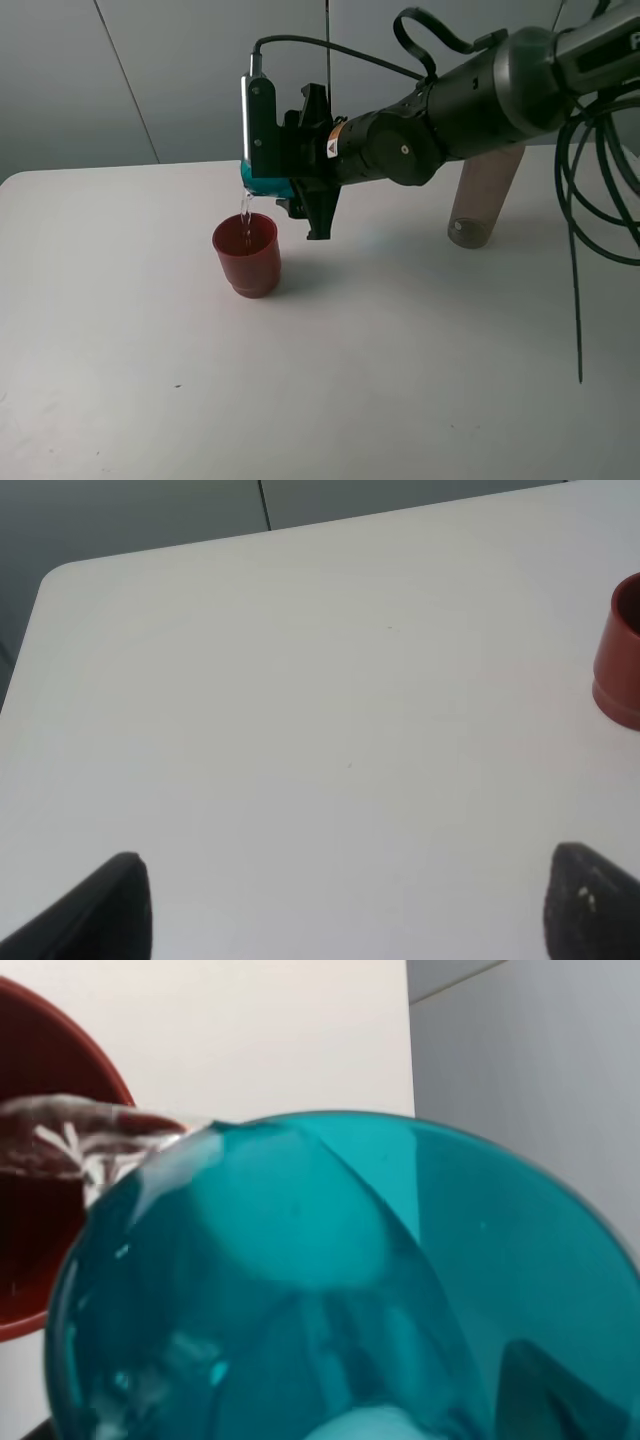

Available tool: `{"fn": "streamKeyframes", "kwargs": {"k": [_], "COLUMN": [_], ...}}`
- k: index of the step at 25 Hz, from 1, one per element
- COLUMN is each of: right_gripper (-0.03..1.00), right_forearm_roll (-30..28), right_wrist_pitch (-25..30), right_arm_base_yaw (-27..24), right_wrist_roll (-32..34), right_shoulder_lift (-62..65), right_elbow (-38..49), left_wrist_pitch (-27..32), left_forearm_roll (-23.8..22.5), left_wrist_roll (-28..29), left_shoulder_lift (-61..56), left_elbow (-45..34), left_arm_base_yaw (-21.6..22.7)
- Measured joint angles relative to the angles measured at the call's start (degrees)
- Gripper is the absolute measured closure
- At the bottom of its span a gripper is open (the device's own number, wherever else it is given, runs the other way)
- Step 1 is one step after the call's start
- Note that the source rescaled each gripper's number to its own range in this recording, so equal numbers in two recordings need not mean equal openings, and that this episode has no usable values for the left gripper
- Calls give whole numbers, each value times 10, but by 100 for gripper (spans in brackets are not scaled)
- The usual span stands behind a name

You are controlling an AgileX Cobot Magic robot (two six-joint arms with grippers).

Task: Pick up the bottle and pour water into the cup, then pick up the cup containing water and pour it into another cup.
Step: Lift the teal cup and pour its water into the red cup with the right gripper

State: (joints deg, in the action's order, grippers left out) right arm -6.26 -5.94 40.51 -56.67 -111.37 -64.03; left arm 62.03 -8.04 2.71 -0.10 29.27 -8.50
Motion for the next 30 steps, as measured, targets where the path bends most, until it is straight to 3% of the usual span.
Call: {"fn": "streamKeyframes", "kwargs": {"k": [30], "right_gripper": [86], "right_forearm_roll": [11], "right_wrist_pitch": [-11], "right_arm_base_yaw": [0], "right_wrist_roll": [-147], "right_shoulder_lift": [-25], "right_elbow": [-25], "left_wrist_pitch": [0], "left_forearm_roll": [0], "left_wrist_roll": [-1], "left_shoulder_lift": [0], "left_elbow": [0], "left_arm_base_yaw": [0]}}
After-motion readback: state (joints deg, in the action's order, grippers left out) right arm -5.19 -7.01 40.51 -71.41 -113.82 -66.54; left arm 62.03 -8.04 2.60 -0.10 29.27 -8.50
